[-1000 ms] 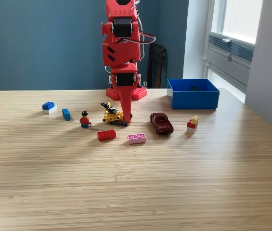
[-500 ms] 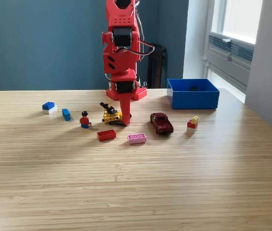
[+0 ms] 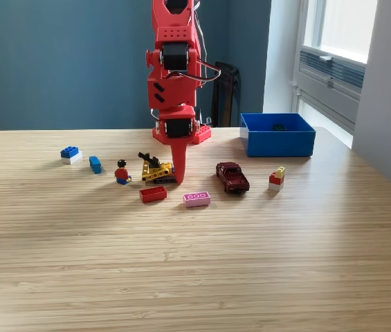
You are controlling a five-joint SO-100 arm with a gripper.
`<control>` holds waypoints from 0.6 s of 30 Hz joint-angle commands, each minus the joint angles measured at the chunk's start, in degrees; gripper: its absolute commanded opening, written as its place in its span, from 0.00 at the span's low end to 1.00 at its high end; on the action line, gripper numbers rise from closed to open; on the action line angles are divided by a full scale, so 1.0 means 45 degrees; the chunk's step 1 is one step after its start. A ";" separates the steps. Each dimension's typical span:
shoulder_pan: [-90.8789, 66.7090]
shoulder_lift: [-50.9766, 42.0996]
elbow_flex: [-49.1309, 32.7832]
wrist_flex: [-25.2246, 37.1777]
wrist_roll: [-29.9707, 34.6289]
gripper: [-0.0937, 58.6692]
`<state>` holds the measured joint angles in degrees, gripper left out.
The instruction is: Grasp a lego block and put it in the bin.
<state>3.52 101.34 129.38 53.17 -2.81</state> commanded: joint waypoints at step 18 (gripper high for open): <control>-0.1055 0.0039 -0.6699 0.5703 0.1289 0.00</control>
<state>1.05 100.99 111.53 73.48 2.02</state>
